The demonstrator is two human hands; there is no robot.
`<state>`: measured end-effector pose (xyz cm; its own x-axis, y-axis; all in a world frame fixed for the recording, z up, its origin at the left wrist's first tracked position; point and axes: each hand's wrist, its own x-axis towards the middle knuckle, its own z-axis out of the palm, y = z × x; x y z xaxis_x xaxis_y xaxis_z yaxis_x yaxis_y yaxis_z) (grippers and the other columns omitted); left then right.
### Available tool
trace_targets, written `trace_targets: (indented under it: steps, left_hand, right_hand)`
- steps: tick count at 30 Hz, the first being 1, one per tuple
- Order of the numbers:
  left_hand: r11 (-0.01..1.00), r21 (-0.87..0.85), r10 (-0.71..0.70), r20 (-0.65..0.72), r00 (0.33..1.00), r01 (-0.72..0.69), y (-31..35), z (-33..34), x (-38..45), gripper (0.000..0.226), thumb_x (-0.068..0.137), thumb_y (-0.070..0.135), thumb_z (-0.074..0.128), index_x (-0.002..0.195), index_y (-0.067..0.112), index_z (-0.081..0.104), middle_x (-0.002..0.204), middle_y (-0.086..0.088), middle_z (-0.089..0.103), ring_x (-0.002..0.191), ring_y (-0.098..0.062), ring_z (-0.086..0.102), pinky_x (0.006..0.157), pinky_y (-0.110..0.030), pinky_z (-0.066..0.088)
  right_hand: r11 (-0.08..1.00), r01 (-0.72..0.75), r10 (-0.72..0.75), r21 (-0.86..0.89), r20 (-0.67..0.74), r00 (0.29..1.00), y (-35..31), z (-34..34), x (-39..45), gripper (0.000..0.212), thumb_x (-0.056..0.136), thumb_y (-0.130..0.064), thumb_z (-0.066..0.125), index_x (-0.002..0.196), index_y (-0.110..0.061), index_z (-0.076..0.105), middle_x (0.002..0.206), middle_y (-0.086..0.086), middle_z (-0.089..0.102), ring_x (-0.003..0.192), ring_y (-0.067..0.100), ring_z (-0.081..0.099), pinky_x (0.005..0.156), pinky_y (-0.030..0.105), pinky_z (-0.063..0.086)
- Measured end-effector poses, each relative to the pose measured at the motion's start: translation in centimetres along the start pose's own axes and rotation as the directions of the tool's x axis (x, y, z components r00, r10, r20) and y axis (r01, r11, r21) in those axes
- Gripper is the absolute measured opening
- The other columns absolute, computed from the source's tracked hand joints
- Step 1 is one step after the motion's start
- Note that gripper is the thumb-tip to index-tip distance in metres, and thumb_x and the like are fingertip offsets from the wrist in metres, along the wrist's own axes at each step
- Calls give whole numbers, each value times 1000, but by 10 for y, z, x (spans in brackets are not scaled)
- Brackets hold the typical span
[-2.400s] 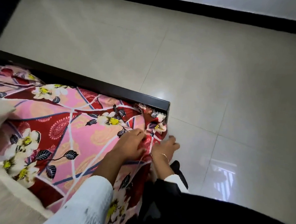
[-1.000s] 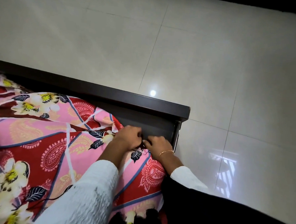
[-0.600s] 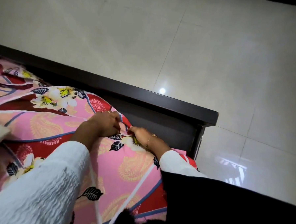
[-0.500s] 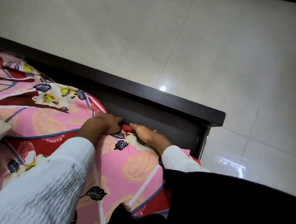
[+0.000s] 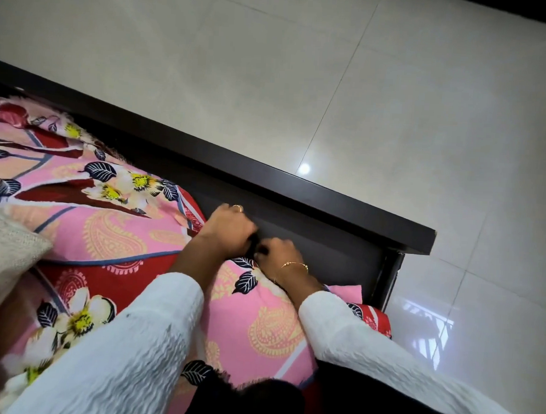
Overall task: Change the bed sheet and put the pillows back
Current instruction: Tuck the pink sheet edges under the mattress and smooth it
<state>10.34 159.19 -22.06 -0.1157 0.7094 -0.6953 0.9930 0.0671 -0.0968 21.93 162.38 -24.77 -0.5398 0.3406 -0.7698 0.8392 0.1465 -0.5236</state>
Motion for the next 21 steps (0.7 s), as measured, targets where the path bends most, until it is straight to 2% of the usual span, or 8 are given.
trace_targets:
  steps: [2,5,7,9,11,16,18,21]
  left_hand:
    - [953,-301,-8,-88,996,-19,15,-4,-4,24,88,25,50,108,18,61,112,-8,65,110,-28,56,88,-33,42]
    - [603,-797,-52,-11,999,23,38,-6,-3,20,84,9,54,87,22,69,96,-1,71,97,-20,64,88,-31,48]
    - [374,-924,45,101,994,77,65,-14,1,23,85,5,52,78,20,69,88,-2,71,83,-14,64,85,-27,50]
    - [262,-949,170,223,960,174,95,-25,8,27,91,11,44,79,9,68,80,-5,70,73,-12,59,72,-23,46]
    - [175,-935,274,348,897,309,123,-34,12,44,98,25,31,76,6,63,64,-2,68,69,-17,56,66,-25,41]
    - [325,-832,253,534,807,449,142,-21,32,84,78,81,27,82,7,67,86,-17,67,79,-28,61,86,-36,45]
    - [424,-754,203,619,759,502,147,-26,28,118,41,103,26,98,9,70,110,-19,66,100,-33,62,100,-43,42]
    - [443,-688,9,645,764,575,151,-36,14,135,52,97,-10,131,7,52,139,-20,44,125,-37,46,105,-36,34]
  right_hand:
    - [1000,-14,16,13,-187,982,2,-20,-13,28,89,-14,47,110,-15,64,117,16,62,109,34,56,87,33,45]
    - [980,-113,134,165,-121,983,29,-48,-27,29,89,-14,45,106,-10,67,118,15,63,110,32,57,91,32,45]
    - [949,-230,233,214,10,972,70,-56,-35,31,92,-16,41,93,-6,70,115,18,65,103,30,61,85,31,46]
    - [874,-282,254,395,122,959,111,-59,-47,49,96,-25,31,66,-9,66,97,23,68,86,34,62,74,31,45]
    - [727,-347,274,593,214,938,141,-50,-45,60,99,-33,22,62,-6,61,78,23,61,66,31,54,64,31,40]
    - [607,-422,238,674,353,905,156,-43,-51,75,92,-64,18,88,-2,60,69,15,59,54,19,47,53,27,35]
    - [640,-424,227,641,370,901,147,-39,-49,82,85,-75,20,115,-9,58,109,20,64,86,29,62,78,35,48]
    - [705,-414,168,576,432,886,168,0,-6,120,36,-103,32,131,-30,49,133,11,54,108,31,61,97,48,44]
